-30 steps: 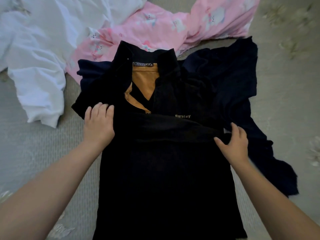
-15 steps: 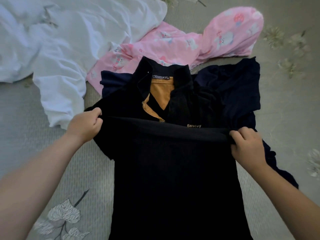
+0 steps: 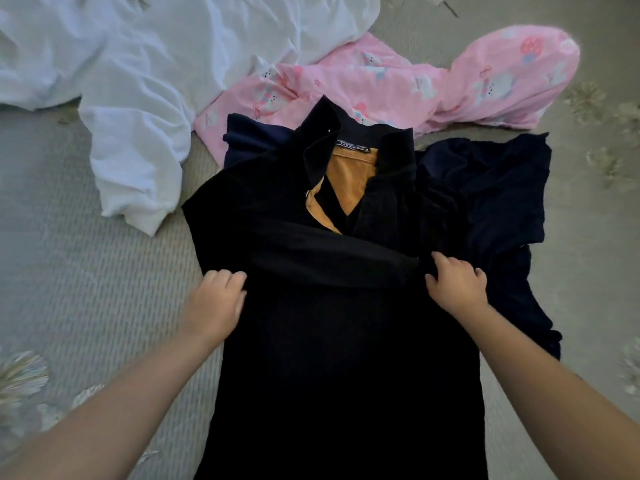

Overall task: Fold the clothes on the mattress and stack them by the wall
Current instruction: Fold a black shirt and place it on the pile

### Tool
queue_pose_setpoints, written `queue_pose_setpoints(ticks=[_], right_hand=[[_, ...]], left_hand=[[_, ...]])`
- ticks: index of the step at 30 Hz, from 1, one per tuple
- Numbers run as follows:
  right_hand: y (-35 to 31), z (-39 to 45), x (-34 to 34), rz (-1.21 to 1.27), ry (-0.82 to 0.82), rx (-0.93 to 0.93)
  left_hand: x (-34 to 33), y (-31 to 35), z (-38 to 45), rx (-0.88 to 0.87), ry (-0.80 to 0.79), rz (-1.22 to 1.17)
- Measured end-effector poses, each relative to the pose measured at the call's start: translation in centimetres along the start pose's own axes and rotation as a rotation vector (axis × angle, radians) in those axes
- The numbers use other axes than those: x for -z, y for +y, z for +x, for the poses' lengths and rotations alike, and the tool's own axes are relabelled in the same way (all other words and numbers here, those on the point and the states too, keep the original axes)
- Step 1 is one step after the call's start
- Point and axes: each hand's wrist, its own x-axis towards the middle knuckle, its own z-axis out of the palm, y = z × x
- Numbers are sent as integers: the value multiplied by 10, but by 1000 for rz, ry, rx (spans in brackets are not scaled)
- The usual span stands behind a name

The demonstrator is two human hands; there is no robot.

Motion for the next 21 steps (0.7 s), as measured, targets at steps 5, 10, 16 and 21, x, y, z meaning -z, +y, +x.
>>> queue_pose_setpoints(ticks=[5,10,16,21], right_hand=[[18,12,24,92,71,36],[17,8,23,78,123,14],[26,-46,-29,457,199,-112],[74,-144,-105,499,66,-361]], left_hand=[[2,-20,-4,-141,66,0],[17,-32,-18,-108,-32,137],[6,37,-19,-88,-56,137],[-38,128,-48,-276,-146,-36]])
